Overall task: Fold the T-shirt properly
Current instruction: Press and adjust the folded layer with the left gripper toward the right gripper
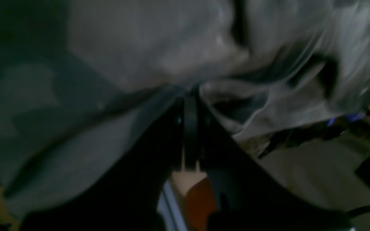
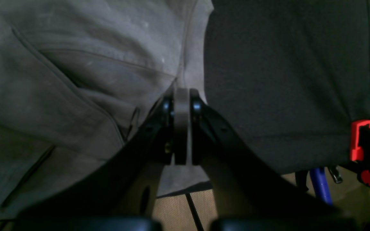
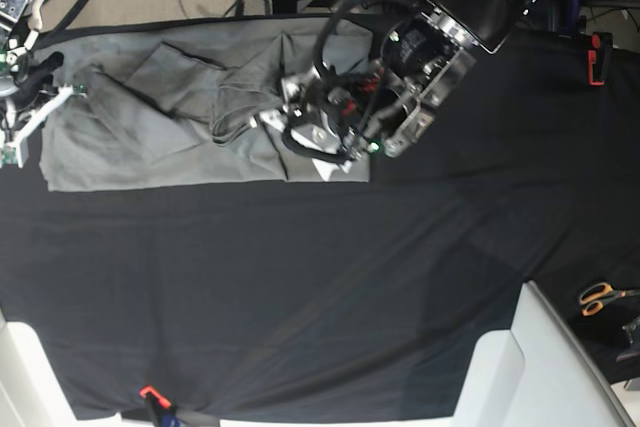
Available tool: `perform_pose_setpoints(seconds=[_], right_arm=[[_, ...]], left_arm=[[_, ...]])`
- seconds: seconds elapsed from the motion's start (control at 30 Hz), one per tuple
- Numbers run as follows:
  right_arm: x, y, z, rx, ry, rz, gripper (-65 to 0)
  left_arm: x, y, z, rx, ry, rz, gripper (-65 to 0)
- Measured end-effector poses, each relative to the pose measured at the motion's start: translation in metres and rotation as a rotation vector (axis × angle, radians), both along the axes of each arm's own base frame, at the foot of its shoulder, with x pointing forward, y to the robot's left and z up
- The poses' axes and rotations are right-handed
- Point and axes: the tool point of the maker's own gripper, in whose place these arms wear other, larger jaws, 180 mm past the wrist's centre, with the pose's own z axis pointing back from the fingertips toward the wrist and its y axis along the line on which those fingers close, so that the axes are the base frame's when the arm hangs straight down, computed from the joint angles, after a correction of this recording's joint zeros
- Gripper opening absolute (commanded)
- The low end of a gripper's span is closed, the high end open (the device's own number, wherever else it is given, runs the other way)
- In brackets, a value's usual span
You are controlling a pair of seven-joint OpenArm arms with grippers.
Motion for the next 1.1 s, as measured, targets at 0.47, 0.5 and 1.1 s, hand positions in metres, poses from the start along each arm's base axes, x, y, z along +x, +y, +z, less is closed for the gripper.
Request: perform_pose_setpoints(seconds=[0.47,0.5,1.1], right_arm=[[0.000,0.000,0.000,0.000,-0.001,0.000,-64.2],[0.000,0.000,0.000,-0.001,0.000,0.000,-64.2],[0.001,0.000,0.001,0.001,-0.001,-0.001,-64.2]], left_arm=[[-0.017,-0.032,-0.010,-0.055,0.034,-0.073,-65.0],[-0.019,-0.037,-0.010,-0.070,0.036,-0.091,-65.0],[0.021,-0.032,0.036,-0.135,-0.131,-0.096,-65.0]])
